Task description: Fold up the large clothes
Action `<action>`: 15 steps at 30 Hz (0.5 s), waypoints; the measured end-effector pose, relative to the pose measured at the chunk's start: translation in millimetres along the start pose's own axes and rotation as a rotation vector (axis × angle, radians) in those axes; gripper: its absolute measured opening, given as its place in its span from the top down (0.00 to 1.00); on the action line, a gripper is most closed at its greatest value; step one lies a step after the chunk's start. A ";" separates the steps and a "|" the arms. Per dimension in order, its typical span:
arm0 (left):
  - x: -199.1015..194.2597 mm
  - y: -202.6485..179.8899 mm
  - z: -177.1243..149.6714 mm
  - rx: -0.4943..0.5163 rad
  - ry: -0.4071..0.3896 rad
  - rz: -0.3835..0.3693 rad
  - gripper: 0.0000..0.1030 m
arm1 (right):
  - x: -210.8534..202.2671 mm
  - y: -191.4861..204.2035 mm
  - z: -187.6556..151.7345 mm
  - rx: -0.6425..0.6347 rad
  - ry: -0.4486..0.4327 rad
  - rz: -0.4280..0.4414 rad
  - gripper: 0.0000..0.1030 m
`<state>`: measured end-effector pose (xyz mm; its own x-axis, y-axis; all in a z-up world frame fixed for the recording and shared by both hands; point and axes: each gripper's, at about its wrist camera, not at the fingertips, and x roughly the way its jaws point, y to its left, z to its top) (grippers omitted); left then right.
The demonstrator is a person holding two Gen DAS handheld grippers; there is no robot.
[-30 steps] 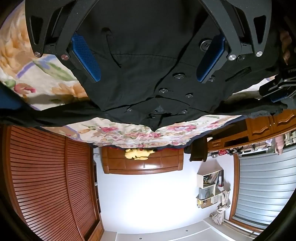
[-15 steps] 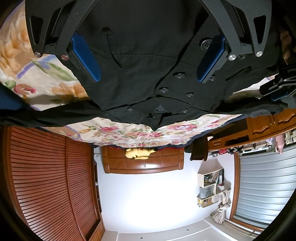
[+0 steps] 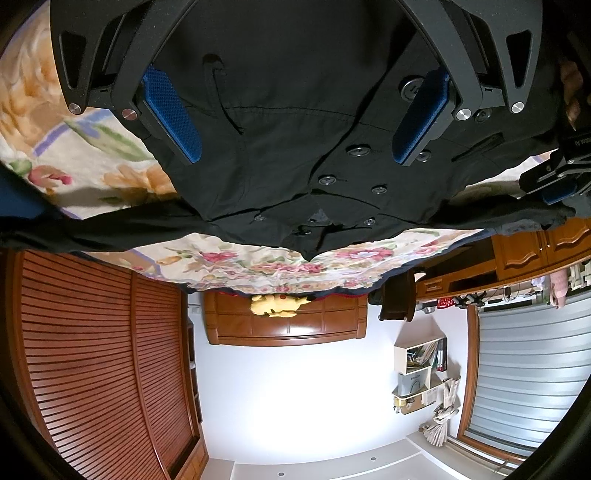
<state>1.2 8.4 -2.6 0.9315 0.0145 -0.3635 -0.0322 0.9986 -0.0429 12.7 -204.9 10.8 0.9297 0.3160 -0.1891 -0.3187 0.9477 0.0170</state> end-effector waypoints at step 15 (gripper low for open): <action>-2.1 -0.4 2.6 0.002 -0.003 0.002 0.00 | 0.1 0.1 0.2 -0.002 -0.002 -0.001 0.00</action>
<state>0.2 8.1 0.7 0.9326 0.0171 -0.3605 -0.0338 0.9986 -0.0399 12.8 -204.8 11.0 0.9304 0.3152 -0.1872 -0.3181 0.9479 0.0151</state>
